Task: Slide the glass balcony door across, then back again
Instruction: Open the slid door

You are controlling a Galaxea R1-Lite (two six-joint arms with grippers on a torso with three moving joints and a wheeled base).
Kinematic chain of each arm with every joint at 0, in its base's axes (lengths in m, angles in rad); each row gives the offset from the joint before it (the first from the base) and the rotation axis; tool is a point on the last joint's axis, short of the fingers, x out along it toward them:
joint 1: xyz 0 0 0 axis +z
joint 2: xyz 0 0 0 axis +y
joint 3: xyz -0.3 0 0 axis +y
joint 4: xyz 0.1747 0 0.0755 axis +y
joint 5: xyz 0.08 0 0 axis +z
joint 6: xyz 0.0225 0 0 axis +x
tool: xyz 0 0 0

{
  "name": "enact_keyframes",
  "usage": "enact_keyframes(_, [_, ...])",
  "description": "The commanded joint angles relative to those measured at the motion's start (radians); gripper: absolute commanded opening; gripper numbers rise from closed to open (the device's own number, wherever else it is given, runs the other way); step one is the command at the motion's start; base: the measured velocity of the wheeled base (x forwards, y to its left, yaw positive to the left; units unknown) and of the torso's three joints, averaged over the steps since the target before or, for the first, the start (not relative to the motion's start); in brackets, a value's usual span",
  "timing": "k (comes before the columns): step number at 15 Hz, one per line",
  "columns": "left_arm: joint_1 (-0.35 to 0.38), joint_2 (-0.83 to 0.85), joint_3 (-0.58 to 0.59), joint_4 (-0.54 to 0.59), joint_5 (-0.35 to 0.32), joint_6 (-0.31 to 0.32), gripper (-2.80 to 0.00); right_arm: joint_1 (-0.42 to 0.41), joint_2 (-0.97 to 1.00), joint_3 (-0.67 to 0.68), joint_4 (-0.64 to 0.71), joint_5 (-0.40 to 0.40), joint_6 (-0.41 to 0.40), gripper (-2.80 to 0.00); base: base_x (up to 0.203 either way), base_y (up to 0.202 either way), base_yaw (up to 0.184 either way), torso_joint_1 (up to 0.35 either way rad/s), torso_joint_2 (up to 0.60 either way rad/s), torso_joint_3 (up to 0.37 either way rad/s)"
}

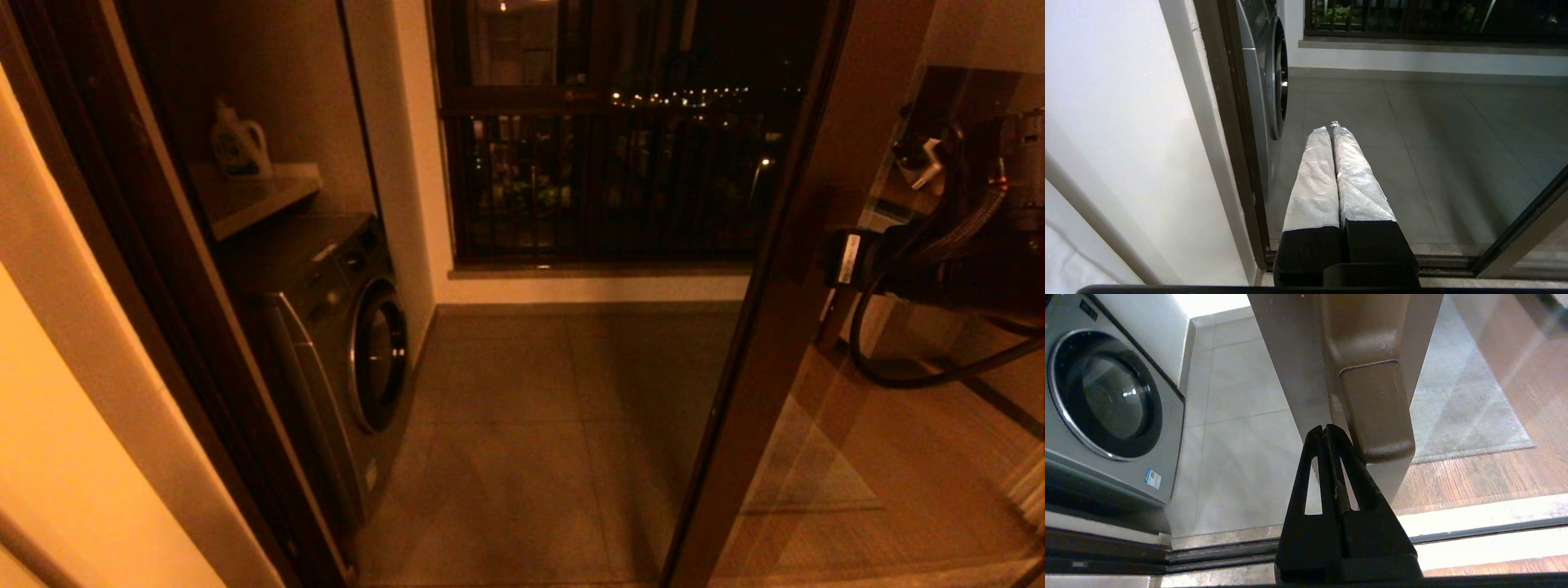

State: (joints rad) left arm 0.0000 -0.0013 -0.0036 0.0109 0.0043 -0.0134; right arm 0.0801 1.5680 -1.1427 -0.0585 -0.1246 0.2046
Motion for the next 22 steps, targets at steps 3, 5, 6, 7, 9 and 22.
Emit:
enact_keyframes(3, [0.0,0.001,0.0,0.0,0.0,0.0,-2.8,-0.042,-0.014,0.028,-0.001,0.017,-0.011,-2.8,0.0,0.0,0.0,0.0,0.0,0.0])
enact_keyframes(5, [0.0,0.001,0.0,0.0,0.0,0.0,-2.8,-0.063,-0.016,0.029,-0.001,0.029,-0.013,-2.8,0.0,0.0,0.0,0.0,0.0,0.0])
enact_keyframes(6, [0.0,0.001,0.0,0.0,0.0,0.0,-2.8,-0.075,-0.017,0.029,-0.001,0.035,-0.014,-2.8,0.0,0.0,0.0,0.0,0.0,0.0])
enact_keyframes(7, [0.0,0.001,0.0,0.0,0.0,0.0,-2.8,-0.087,-0.02,0.03,-0.001,0.041,-0.021,-2.8,0.0,0.0,0.0,0.0,0.0,0.0])
enact_keyframes(9, [0.0,0.001,-0.001,0.0,0.0,0.0,-2.8,-0.102,-0.024,0.034,-0.001,0.053,-0.035,-2.8,0.0,0.0,0.0,0.0,0.0,0.0])
enact_keyframes(22, [0.0,0.001,0.0,0.0,0.0,0.0,-2.8,-0.262,-0.028,0.034,-0.003,0.147,-0.099,-2.8,0.0,0.0,0.0,0.0,0.0,0.0])
